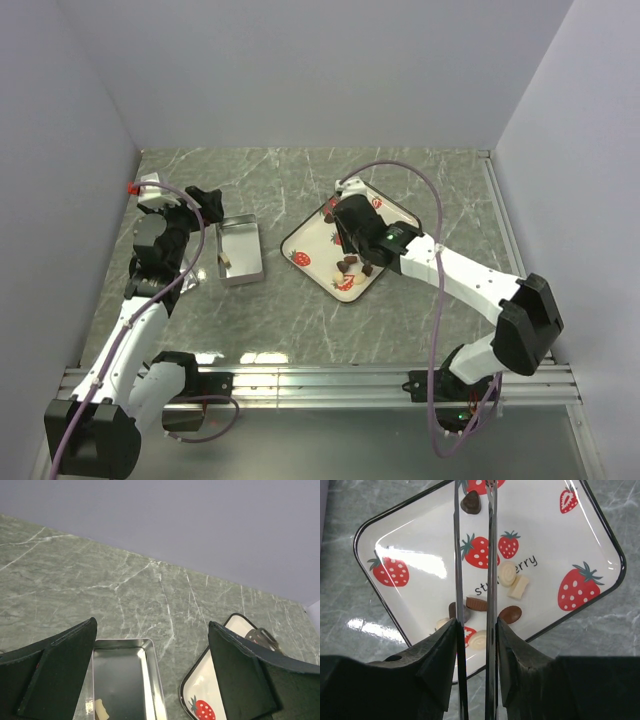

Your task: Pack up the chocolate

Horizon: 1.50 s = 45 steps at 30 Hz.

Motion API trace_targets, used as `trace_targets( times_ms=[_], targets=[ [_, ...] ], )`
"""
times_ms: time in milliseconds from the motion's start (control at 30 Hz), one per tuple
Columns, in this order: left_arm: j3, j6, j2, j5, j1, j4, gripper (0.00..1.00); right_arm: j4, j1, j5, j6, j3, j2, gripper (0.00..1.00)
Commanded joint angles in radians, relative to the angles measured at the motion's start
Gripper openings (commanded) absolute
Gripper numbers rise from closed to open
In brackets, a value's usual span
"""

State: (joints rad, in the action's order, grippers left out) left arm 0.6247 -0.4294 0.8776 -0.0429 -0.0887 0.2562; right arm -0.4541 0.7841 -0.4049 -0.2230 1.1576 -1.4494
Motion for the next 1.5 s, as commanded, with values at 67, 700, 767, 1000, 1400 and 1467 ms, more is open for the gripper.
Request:
trace_targets(
  times_ms=[67,700,767,1000,1400,1467],
  targets=[
    [-0.014,0.007,-0.034,0.000,-0.005,0.021,0.99,0.045,-0.008,-0.002,-0.003,0.036,-0.080,0.43],
    [-0.016,0.004,-0.046,-0.006,-0.005,0.021,0.99,0.015,-0.017,0.003,-0.003,0.079,-0.170,0.46],
    [-0.017,0.004,-0.049,-0.008,-0.005,0.020,0.99,0.012,-0.017,0.000,-0.006,0.079,-0.172,0.47],
    [-0.022,0.004,-0.057,-0.006,-0.005,0.021,1.00,0.017,-0.025,0.017,-0.004,0.080,-0.186,0.47],
    [-0.043,0.000,-0.083,-0.014,-0.005,0.043,0.99,-0.001,-0.029,0.035,-0.007,0.091,-0.229,0.41],
    [-0.043,-0.002,-0.081,-0.012,-0.005,0.044,0.99,0.000,-0.029,0.034,-0.007,0.087,-0.227,0.40]
  ],
)
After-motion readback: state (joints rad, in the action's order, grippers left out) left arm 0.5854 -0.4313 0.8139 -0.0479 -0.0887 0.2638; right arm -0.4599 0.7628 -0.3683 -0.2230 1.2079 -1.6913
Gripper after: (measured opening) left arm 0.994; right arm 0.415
